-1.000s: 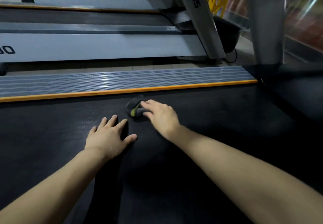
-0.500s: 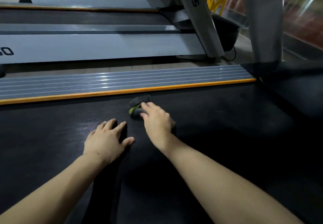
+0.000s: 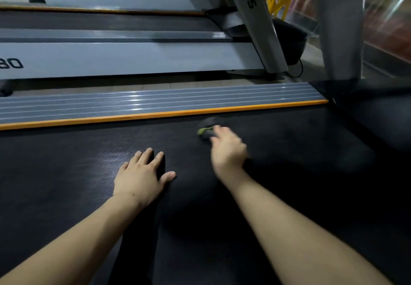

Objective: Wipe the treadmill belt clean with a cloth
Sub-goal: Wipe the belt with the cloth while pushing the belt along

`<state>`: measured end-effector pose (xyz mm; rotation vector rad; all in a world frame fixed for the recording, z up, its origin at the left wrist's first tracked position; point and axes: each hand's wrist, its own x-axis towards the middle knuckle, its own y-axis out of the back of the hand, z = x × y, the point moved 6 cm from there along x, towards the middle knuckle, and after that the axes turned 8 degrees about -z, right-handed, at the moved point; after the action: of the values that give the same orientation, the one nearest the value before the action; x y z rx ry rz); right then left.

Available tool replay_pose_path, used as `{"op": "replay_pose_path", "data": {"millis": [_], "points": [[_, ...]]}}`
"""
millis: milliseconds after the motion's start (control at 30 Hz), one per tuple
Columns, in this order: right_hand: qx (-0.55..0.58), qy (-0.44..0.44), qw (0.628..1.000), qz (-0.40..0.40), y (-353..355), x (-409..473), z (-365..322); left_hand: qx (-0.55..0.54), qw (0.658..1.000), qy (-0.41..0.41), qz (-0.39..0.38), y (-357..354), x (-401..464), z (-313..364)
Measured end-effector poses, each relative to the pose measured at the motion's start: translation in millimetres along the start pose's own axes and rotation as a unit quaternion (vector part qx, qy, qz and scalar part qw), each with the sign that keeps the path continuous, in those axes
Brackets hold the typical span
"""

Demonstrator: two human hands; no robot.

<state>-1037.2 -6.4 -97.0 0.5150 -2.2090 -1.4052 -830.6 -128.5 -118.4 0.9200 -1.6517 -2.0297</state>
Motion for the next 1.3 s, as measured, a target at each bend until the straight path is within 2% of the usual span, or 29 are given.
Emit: {"op": "replay_pose_path", "data": {"millis": [100, 200, 267, 367, 433, 467, 533, 633, 667, 733, 800, 933, 1100, 1300], "points": [[0.04, 0.175, 0.984, -0.019, -22, -31, -71, -0.005, 1.0, 0.006, -0.01, 0, 1, 0], [0.071, 0.269, 0.959, -0.05, -11, -29, -34, -0.007, 1.0, 0.006, -0.018, 1, 0, 0], [0.05, 0.222, 0.974, -0.012, 8, -7, 29, -0.009, 1.0, 0.007, -0.017, 2, -1, 0], [0.041, 0.011, 0.999, 0.026, 46, 19, 126, -0.016, 1.0, 0.011, -0.012, -1, -2, 1], [0.023, -0.091, 0.995, 0.027, 51, 20, 138, -0.022, 1.0, 0.014, -0.009, -3, -2, 2], [-0.001, -0.107, 0.994, 0.032, 48, 16, 120, -0.022, 1.0, 0.014, -0.007, -4, -2, 2], [-0.024, -0.065, 0.997, 0.013, 25, 3, 56, -0.026, 1.0, 0.014, -0.008, -5, -1, 2], [0.006, 0.119, 0.993, -0.019, -21, -33, -50, -0.024, 1.0, 0.013, -0.004, -5, -1, 1], [0.035, 0.178, 0.983, -0.035, -27, -43, -69, -0.021, 1.0, 0.013, -0.005, -5, -1, 0], [0.069, 0.249, 0.963, -0.071, -20, -45, -66, -0.015, 1.0, 0.011, -0.006, -5, -1, -1], [0.069, 0.223, 0.969, -0.08, -4, -32, -20, -0.014, 1.0, 0.01, -0.008, -3, -1, 0], [0.053, 0.034, 0.997, -0.044, 34, -7, 92, -0.03, 0.999, 0.012, -0.01, -1, -1, 1], [-0.036, 0.052, 0.995, -0.076, 50, 8, 91, -0.031, 0.999, 0.013, -0.013, -2, -1, 0], [0.058, 0.014, 0.995, -0.086, 19, -4, 84, -0.038, 0.999, 0.017, -0.024, -3, -3, 1]]}}
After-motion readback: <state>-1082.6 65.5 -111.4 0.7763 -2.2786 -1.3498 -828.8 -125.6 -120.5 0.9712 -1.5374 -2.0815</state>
